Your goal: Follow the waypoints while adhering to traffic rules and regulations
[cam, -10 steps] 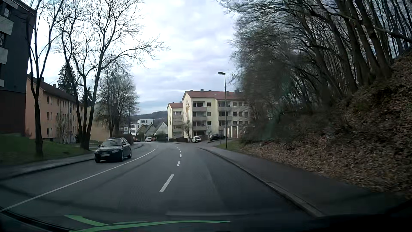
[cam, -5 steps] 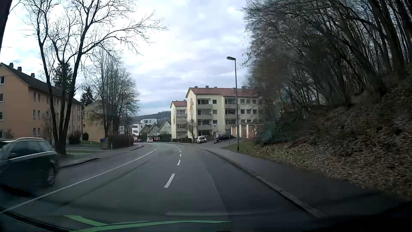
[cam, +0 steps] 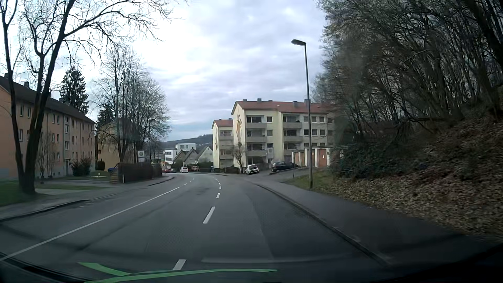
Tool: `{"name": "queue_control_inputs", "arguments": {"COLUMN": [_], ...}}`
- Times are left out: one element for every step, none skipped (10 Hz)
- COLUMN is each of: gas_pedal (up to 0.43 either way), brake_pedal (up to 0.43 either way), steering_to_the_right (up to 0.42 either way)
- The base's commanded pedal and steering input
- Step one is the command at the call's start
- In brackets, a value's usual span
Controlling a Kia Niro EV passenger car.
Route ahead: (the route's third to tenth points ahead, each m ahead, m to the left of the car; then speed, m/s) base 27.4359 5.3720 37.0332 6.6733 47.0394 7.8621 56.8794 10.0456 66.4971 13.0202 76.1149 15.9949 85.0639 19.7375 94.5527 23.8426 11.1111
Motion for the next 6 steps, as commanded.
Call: {"name": "queue_control_inputs", "arguments": {"gas_pedal": [0.0, 0.0, 0.0, 0.0, 0.0, 0.0], "brake_pedal": [0.079, 0.079, 0.079, 0.079, 0.079, 0.079], "steering_to_the_right": [-0.015, -0.015, -0.015, -0.015, -0.015, -0.016]}}
